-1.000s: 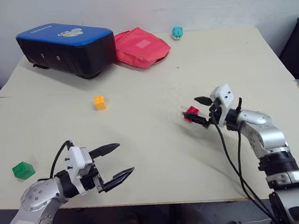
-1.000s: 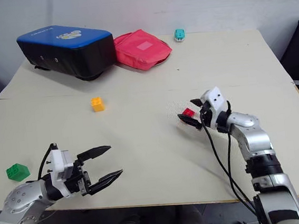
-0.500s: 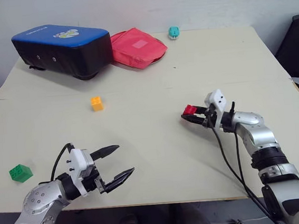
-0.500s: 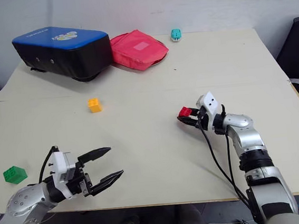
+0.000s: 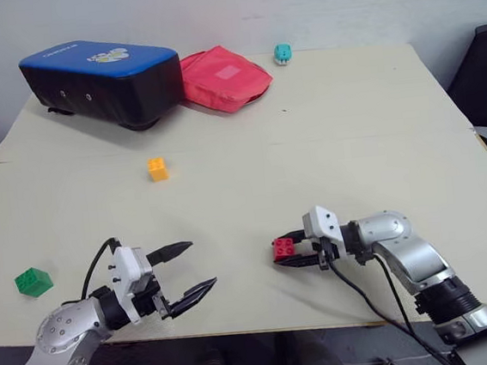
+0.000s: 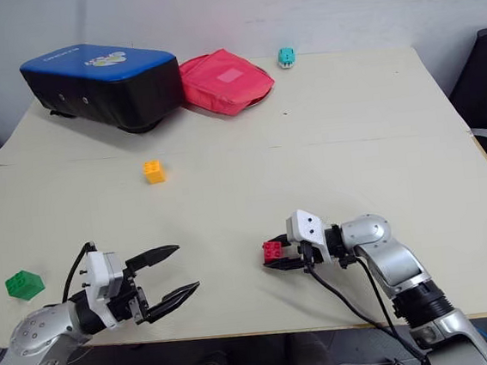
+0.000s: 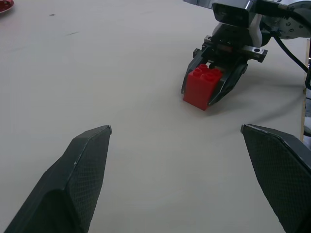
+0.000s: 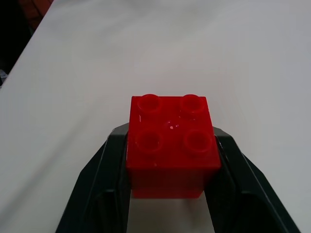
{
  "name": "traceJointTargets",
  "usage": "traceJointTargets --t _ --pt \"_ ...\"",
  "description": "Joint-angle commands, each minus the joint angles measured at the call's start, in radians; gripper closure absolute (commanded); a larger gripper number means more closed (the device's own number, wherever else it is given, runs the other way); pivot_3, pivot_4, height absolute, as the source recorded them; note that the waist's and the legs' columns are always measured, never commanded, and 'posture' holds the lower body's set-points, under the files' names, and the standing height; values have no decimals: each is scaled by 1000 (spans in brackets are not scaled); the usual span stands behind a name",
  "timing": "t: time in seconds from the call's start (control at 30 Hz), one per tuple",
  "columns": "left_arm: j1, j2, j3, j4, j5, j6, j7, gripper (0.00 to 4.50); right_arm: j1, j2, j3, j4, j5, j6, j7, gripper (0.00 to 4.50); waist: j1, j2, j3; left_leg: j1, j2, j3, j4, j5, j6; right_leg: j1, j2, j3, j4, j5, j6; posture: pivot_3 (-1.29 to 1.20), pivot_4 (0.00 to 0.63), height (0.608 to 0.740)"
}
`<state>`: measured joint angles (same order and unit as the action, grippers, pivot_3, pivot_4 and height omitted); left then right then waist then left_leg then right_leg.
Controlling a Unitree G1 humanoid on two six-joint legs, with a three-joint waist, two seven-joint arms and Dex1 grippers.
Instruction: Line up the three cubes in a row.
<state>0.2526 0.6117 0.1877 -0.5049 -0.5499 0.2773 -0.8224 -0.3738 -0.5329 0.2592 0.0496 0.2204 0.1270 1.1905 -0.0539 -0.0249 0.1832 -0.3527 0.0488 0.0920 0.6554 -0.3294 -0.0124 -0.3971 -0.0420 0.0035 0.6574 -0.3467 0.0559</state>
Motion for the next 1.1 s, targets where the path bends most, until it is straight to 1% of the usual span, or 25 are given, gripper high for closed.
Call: traceJointTargets --t 0.03,0.17,0.23,0.3,0.37,0.4,0.43,0.47,0.6,0.7,0.77,0.87,0.9,0.97,1.0,1.03,1.07,1.1 --pt "6 1 7 -39 -1 -16 0 0 -5 19 -7 14 4 -25 -7 2979 0 0 0 0 0 0 0 0 0 0 0 0 0 0 0 0 150 740" --pt "6 4 16 -38 -2 -15 2 0 -11 25 -10 71 13 -104 37 2979 -1 0 0 0 0 0 0 0 0 0 0 0 0 0 0 0 150 740" --pt "18 7 29 -36 -4 -18 -1 0 -19 27 -20 96 15 -135 44 2241 -1 0 0 0 0 0 0 0 0 0 0 0 0 0 0 0 150 740" --pt "48 5 53 -26 -5 -27 -6 0 -24 42 -40 111 39 -182 54 1662 -2 0 0 0 0 0 0 0 0 0 0 0 0 0 0 0 150 740" --pt "92 -7 88 -1 11 -61 -6 0 -23 71 -75 98 94 -236 67 1014 -5 0 0 0 0 0 -1 0 0 0 0 0 0 0 0 0 150 740" --pt "114 -19 109 12 16 -82 -1 0 -14 87 -99 81 141 -249 84 647 -5 0 0 0 0 0 -1 0 0 0 0 0 0 0 0 0 150 740" --pt "137 -36 137 27 22 -106 13 0 -9 90 -117 67 153 -264 78 216 -4 0 0 0 0 0 -1 0 0 0 0 0 0 0 0 0 150 740" --pt "164 -55 168 33 12 -114 26 0 -1 84 -131 45 179 -267 97 19 -2 0 0 0 0 0 -1 0 0 0 0 0 0 0 0 0 150 740" --pt "318 -182 341 49 11 -200 113 0 52 38 -217 0 258 -235 105 19 -1 0 0 0 0 0 -1 -2 2 0 0 0 -3 0 0 0 150 740" --pt "417 -328 487 78 -42 -257 212 0 110 29 -300 -14 355 -262 160 19 1 -1 0 0 0 0 -1 -3 4 2 -1 0 -5 0 0 0 150 740" --pt "460 -401 563 101 -70 -288 258 0 147 18 -332 -15 376 -285 192 19 1 -2 0 0 0 0 -1 -4 5 3 -1 0 -6 0 0 0 150 740" --pt "490 -479 631 121 -100 -329 315 0 175 12 -352 -16 368 -304 191 19 1 -3 1 1 0 0 -1 -4 5 3 -1 0 -6 0 0 0 150 740" --pt "497 -512 659 131 -115 -343 347 0 188 7 -355 -26 390 -280 202 19 1 -4 1 1 0 0 -1 -4 5 3 -1 0 -6 0 0 0 150 740" --pt "507 -598 706 151 -161 -364 424 0 235 -5 -362 -38 406 -301 255 19 2 -4 1 2 -1 0 -1 -4 5 5 -1 0 -6 0 1 0 150 740" --pt "505 -621 716 152 -176 -367 450 0 249 -8 -363 -39 405 -314 273 19 3 -4 0 1 -1 0 -1 -4 5 5 -1 0 -6 0 1 0 150 740" --pt "498 -630 717 144 -182 -363 472 0 257 -7 -362 -40 400 -318 276 19 5 -5 0 1 -1 0 -1 -5 6 5 -1 0 -6 1 1 0 150 740" --pt "486 -631 712 119 -222 -343 490 0 259 -9 -355 -43 390 -334 289 19 7 -6 1 1 -1 0 -1 -5 6 5 0 0 -6 1 1 0 150 740" --pt "467 -617 704 94 -217 -330 521 0 256 -6 -343 -63 390 -333 292 19 9 -7 2 1 -1 0 0 -5 6 4 0 0 -6 1 1 0 150 740"
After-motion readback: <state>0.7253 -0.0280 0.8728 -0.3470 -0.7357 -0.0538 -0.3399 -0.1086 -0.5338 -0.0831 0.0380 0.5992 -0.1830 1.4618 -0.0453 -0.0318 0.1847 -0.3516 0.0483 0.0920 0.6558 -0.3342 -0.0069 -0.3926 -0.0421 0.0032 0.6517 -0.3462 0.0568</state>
